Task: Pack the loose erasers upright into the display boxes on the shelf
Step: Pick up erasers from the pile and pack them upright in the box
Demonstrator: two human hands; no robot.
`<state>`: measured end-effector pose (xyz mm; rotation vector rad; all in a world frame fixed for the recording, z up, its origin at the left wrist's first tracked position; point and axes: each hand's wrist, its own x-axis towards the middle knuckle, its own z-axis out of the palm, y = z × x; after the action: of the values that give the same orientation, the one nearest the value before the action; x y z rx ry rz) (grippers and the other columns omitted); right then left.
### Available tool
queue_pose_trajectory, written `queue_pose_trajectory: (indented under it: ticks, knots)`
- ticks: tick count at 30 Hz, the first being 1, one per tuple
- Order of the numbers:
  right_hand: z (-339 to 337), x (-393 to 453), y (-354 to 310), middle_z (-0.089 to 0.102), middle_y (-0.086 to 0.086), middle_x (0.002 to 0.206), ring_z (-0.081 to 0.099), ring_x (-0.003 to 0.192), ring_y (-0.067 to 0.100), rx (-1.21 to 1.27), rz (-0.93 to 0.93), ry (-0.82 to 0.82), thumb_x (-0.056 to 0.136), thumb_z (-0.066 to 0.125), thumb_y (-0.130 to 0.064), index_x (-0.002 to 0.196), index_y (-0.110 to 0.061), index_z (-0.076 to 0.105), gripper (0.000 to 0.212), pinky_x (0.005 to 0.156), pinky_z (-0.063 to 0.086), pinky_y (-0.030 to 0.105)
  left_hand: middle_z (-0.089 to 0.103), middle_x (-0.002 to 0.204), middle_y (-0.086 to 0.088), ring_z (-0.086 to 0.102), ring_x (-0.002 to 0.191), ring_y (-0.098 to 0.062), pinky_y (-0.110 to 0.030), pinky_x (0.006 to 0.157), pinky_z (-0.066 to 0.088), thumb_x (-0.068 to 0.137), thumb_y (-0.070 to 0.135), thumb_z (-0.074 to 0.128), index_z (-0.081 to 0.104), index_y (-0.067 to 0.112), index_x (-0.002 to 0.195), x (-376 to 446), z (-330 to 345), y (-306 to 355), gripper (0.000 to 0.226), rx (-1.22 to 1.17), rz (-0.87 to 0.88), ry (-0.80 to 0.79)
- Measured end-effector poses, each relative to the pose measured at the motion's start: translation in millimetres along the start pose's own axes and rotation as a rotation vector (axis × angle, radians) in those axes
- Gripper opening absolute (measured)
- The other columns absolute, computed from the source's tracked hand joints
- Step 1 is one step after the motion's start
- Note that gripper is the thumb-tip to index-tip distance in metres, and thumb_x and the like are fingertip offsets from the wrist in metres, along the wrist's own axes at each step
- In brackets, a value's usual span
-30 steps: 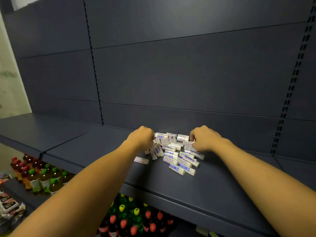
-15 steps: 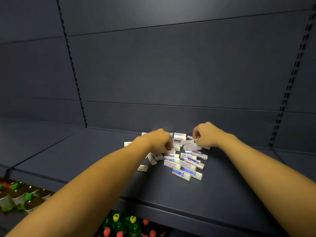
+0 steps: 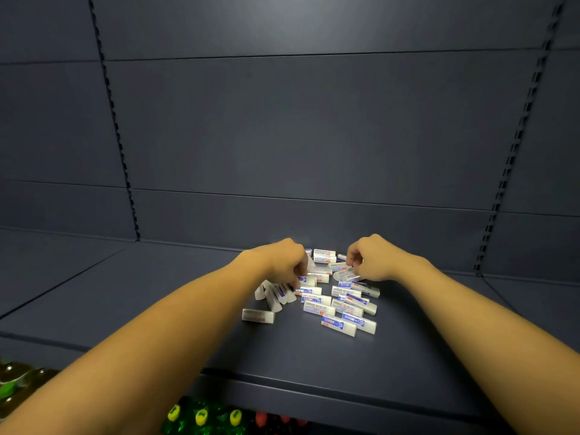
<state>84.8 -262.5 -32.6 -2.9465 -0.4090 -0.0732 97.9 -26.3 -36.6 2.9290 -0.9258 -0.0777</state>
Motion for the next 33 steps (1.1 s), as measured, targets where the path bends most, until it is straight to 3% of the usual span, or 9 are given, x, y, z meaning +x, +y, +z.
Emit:
queue_pose_trajectory:
  ticks: [5, 13, 20, 27, 33]
  knots:
    - [6.5, 1.7, -10.8, 0.064, -0.007, 0.089, 0.064, 0.084, 0.014, 0.024, -0.011, -0.011, 0.084, 0.067, -0.009, 0.09, -0.026, 0.069, 0.018, 0.079, 0.058, 0.031, 0.065, 0.096, 0.007, 0.062, 0.087, -0.014, -0.027, 0.076, 0.052, 0.085, 0.03, 0.077, 0.071, 0.02, 0.103, -10.2, -11.9, -20.3, 0.021, 0.006, -0.012, 0.093]
    - [22.4, 20.2, -42.4, 0.067, -0.008, 0.086, 0.066, 0.081, 0.012, 0.052, -0.083, -0.008, 0.082, 0.076, -0.014, 0.091, -0.022, 0.073, 0.013, 0.079, 0.058, 0.032, 0.065, 0.087, 0.008, 0.062, 0.081, -0.013, -0.029, 0.073, 0.055, 0.081, 0.026, 0.077, 0.071, 0.021, 0.095, -38.9, -33.7, -57.7, 0.016, -0.011, -0.107, 0.274]
    - [30.6, 34.0, -57.1, 0.065, -0.009, 0.081, 0.065, 0.08, 0.018, -0.049, -0.096, -0.001, 0.076, 0.071, -0.014, 0.081, -0.024, 0.068, 0.011, 0.076, 0.059, 0.039, 0.061, 0.084, 0.01, 0.061, 0.08, -0.012, -0.023, 0.068, 0.048, 0.081, 0.025, 0.075, 0.067, 0.025, 0.089, -55.3, -30.8, -79.0, 0.012, -0.011, -0.15, 0.264]
    - [29.9, 37.8, -69.3, 0.061, -0.011, 0.084, 0.063, 0.083, 0.016, -0.091, -0.093, -0.041, 0.079, 0.079, -0.023, 0.084, -0.028, 0.068, 0.013, 0.073, 0.055, 0.032, 0.062, 0.086, 0.009, 0.062, 0.081, -0.014, -0.03, 0.074, 0.057, 0.08, 0.026, 0.074, 0.069, 0.022, 0.094, -56.7, -29.5, -85.0, 0.015, 0.007, -0.16, 0.256]
    - [21.6, 30.9, -74.5, 0.067, -0.007, 0.086, 0.065, 0.083, 0.018, -0.179, -0.045, -0.017, 0.074, 0.076, -0.027, 0.082, -0.024, 0.069, 0.011, 0.067, 0.051, 0.03, 0.06, 0.086, 0.009, 0.062, 0.082, -0.014, -0.026, 0.071, 0.053, 0.082, 0.025, 0.076, 0.063, 0.025, 0.089, -48.2, -28.4, -82.3, 0.014, 0.0, -0.138, 0.239]
